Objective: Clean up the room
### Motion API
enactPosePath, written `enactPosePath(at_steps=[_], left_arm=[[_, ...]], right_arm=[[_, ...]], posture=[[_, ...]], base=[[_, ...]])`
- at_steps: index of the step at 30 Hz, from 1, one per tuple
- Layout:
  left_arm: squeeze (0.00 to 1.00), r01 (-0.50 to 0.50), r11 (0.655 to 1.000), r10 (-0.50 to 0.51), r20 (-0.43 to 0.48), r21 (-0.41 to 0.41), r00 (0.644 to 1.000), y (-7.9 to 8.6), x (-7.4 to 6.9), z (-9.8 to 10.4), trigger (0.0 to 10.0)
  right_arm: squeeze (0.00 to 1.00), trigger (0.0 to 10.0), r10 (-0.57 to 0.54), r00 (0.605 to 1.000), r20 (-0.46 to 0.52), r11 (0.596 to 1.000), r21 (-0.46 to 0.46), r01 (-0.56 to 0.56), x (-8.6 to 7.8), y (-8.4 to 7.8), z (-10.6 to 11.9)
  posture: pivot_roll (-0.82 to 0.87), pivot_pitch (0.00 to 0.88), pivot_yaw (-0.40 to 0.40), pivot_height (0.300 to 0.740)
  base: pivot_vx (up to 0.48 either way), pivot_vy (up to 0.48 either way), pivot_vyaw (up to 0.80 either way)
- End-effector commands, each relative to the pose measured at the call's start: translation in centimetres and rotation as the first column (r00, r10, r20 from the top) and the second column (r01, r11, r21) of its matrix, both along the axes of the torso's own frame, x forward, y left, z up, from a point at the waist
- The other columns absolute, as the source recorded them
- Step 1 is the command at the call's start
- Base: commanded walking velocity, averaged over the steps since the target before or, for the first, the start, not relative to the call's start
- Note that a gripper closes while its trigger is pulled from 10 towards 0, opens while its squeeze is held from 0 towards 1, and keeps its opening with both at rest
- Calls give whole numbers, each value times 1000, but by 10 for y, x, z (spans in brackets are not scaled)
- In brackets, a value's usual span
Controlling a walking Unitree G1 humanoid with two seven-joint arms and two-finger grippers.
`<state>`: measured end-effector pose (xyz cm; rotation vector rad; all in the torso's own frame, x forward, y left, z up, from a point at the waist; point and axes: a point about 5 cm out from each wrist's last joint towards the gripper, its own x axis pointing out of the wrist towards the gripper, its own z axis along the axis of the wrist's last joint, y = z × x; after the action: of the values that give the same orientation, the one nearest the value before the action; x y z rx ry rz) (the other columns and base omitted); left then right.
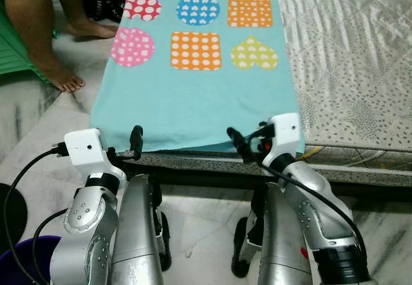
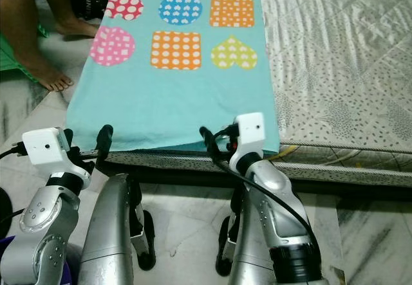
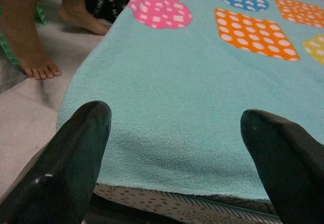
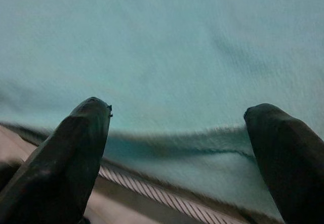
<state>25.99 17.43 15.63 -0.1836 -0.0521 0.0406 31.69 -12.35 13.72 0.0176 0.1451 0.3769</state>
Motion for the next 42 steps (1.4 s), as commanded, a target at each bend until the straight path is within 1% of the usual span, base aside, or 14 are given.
enactPosePath(at_steps=[1,7,11,14,18,20,26,30,33,34,36,40,41,42], left_arm=[[0,-4,1000,4,-16,4,1000,0,-3,-4,10000],[0,-9,1000,10,-15,3,1000,0,-4,-4,10000],[0,-16,1000,16,-16,3,1000,1,-6,-4,10000],[0,-20,1000,21,-20,5,1000,3,-7,-5,10000],[0,-20,1000,20,-21,5,1000,3,-7,-5,10000],[0,-11,1000,11,-23,2,1000,1,-5,-6,10000],[0,6,1000,-6,-25,-2,1000,-1,-2,-8,10000],[0,7,1000,-7,-25,-2,1000,-1,-1,-9,10000],[0,2,1000,-2,-19,-1,1000,0,2,-10,10000],[0,2,1000,-2,-19,-1,1000,0,2,-10,10000],[0,-1,1000,1,-14,0,1000,0,3,-9,10000],[0,-2,1000,2,-11,1,1000,1,3,-8,10000],[0,-4,1000,4,-6,1,1000,1,4,-7,10000],[0,-4,1000,4,-5,1,1000,2,4,-7,10000]], right_arm=[[1000,10000,-21,999,-39,999,-27,20,-1,-3,-9],[1000,10000,-82,992,-100,990,-121,70,9,-13,-24],[1000,10000,-110,987,-116,983,-157,91,6,-26,-27],[1000,10000,-126,983,-129,978,-181,102,-3,-42,-31],[1000,10000,-114,981,-157,974,-212,80,-24,-65,-38],[1000,10000,-82,978,-194,976,-214,39,-40,-79,-44],[1000,10000,15,958,-286,972,-220,-81,-72,-96,-53],[1000,10000,-14,965,-262,968,-247,-52,-70,-102,-51],[1000,10000,-97,991,-93,975,-207,76,-46,-98,-26],[1000,10000,-97,991,-93,975,-207,76,-46,-98,-26],[1000,10000,-122,991,62,988,-82,127,-30,-83,3],[957,10000,-115,988,99,992,-32,118,-26,-73,13],[910,10000,-88,991,98,996,13,87,-22,-57,16],[894,10000,-75,994,85,997,28,73,-21,-50,15]], posture=[[135,318,-13,530],[138,320,-21,530],[139,322,-23,530],[137,323,-23,530],[118,325,-24,530],[105,326,-22,530],[86,321,-16,530],[81,309,-16,530],[81,289,-16,530],[81,289,-16,530],[89,275,-16,530],[93,271,-14,530],[96,271,-15,530],[96,272,-16,530]], base=[[0,0,0],[0,0,0],[0,0,0],[0,0,0],[0,0,0],[0,0,0],[0,0,0],[0,0,0],[0,0,0],[0,0,0],[0,0,0],[0,0,0],[0,0,0],[0,0,0]])
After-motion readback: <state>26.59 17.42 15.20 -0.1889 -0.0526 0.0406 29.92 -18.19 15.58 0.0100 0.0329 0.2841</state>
